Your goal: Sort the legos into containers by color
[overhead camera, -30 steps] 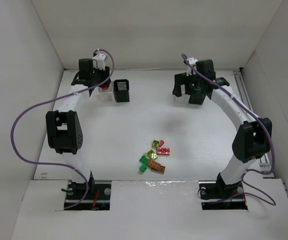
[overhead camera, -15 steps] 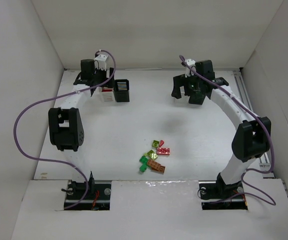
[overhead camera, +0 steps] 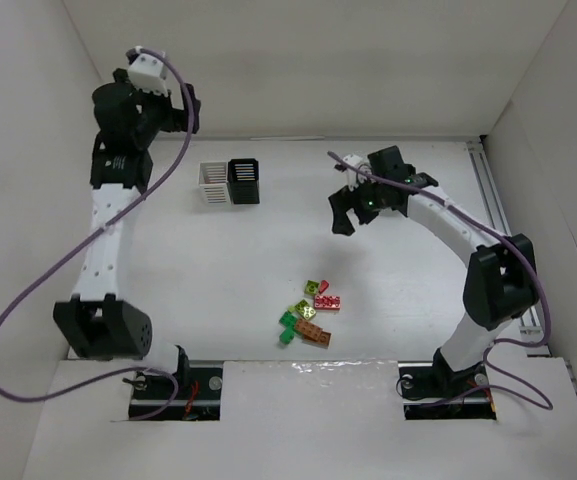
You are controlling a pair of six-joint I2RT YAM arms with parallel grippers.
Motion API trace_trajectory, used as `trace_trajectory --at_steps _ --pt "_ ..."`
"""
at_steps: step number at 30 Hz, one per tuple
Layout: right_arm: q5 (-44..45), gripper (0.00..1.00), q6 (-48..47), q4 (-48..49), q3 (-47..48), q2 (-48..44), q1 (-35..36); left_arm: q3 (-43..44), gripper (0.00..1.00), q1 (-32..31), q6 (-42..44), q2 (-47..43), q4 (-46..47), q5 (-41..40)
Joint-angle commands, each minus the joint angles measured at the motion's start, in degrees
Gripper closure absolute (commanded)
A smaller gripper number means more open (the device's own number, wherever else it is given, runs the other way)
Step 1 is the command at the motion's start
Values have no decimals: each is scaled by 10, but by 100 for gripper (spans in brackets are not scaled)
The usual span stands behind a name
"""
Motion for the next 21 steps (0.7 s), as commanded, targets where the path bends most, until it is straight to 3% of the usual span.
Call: trace_trajectory --at_steps 1,6,14,17,18,19,21 --pt "-18 1 -64 -26 -19 -32 33 -57 1 29 -3 -78 -32 -11" --pt "-47 1 -89 -62 -34 -45 75 -238 0 63 -9 -165 -38 -17" --pt "-36 1 -171 -74 -52 -65 227 -355 0 75 -9 -247 -49 -39" --pt "-47 10 -212 -80 -37 -45 268 -361 0 75 -9 -247 -61 -39" --pt "-58 16 -240 -89 -30 -39 275 -361 0 75 -9 -247 -61 -39" --pt "-70 28 -253 -104 -24 -38 280 -361 0 75 -9 -247 -61 -39" --pt "-88 37 -280 -110 -24 -38 301 -355 0 75 -9 -241 -61 -45"
